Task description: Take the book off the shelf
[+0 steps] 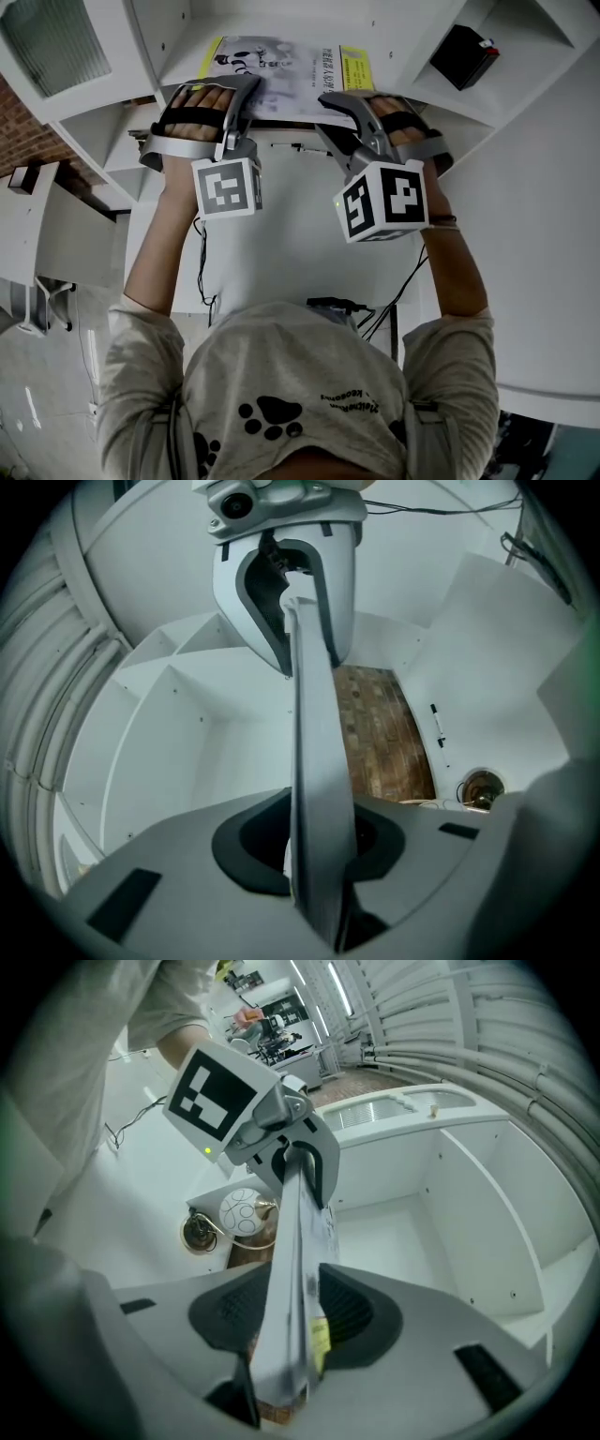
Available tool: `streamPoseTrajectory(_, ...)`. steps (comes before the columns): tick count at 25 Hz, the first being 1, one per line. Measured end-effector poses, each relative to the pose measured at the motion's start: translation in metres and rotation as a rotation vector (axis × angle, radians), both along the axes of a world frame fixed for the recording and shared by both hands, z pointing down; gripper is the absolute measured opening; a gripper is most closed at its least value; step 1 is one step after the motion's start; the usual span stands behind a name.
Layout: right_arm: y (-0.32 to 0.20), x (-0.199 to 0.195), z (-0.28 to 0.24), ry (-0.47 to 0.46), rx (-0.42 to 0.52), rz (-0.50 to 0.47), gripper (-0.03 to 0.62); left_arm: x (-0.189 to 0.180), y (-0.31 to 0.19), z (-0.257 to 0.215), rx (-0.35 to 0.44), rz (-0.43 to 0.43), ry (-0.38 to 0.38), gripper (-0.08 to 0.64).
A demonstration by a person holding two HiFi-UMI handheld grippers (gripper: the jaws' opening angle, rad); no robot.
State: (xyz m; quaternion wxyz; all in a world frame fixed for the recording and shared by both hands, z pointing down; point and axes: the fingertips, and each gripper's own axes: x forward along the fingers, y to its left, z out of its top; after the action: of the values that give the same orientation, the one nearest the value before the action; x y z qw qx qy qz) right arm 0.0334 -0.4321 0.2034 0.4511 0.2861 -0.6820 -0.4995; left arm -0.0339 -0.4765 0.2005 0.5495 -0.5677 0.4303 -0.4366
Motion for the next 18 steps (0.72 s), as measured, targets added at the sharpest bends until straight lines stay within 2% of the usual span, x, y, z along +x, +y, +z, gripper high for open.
streamPoseTrajectory(2,-0.007,0.001,0.004,0.000,0.015,0.029,0.237,0.002,0.002,-0.002,-0.024,-0.003,0.028,0.084)
streamPoseTrajectory(3,-0.011,0.002,0.006,0.003,0.032,0.047,0.264,0.003,0.004,-0.003,-0.027,-0.003,0.040,0.086)
streamPoseTrajectory(5,-0.019,0.004,0.012,0.014,0.078,0.079,0.290,0.006,0.007,-0.002,-0.035,-0.003,0.062,0.084)
streamPoseTrajectory(8,-0.021,0.008,0.023,-0.001,0.127,0.121,0.296,0.011,0.020,0.006,-0.038,-0.011,0.065,0.086)
streamPoseTrajectory(13,0.014,0.008,0.023,-0.014,0.180,0.165,0.291,0.010,0.067,0.011,-0.026,-0.012,0.075,0.084)
streamPoseTrajectory(17,0.048,0.008,0.008,-0.047,0.230,0.152,0.142,0.009,0.092,0.004,-0.017,-0.027,0.090,0.083)
streamPoseTrajectory(18,0.051,0.009,0.005,-0.059,0.245,0.149,0.124,0.010,0.094,0.003,-0.013,-0.032,0.092,0.083)
